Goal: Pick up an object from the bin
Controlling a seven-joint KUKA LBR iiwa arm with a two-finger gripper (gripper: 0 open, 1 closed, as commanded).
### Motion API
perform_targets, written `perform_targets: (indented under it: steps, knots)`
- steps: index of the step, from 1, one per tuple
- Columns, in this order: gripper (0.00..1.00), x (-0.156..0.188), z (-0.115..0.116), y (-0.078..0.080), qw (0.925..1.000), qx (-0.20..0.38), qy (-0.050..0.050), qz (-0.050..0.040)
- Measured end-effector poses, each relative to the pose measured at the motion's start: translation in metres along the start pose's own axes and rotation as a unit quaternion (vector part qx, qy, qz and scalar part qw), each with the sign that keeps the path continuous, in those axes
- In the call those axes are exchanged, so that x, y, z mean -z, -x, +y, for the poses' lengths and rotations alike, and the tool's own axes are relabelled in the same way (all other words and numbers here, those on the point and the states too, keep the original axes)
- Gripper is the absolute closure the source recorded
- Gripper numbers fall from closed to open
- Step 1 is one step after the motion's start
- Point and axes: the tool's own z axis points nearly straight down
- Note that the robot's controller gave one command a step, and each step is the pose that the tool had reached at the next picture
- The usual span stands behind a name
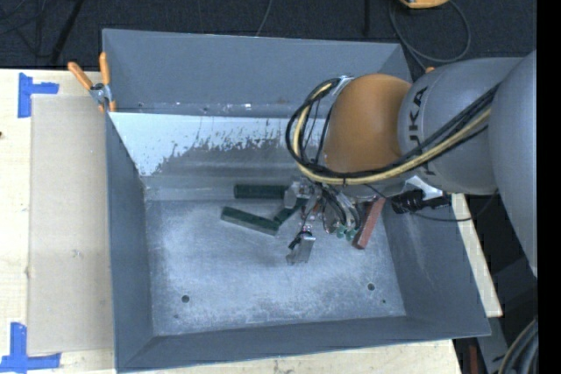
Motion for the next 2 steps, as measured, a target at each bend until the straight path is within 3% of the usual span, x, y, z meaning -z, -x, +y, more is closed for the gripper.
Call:
perform_targets:
  steps: [1, 2]
  knots:
    - [0.00, -0.0501, -0.0266, 0.0492, 0.9890, 0.148, 0.000, -0.0016]
    - [1.00, -0.0492, -0.0268, 0.0496, 0.9891, 0.147, -0.001, -0.0020]
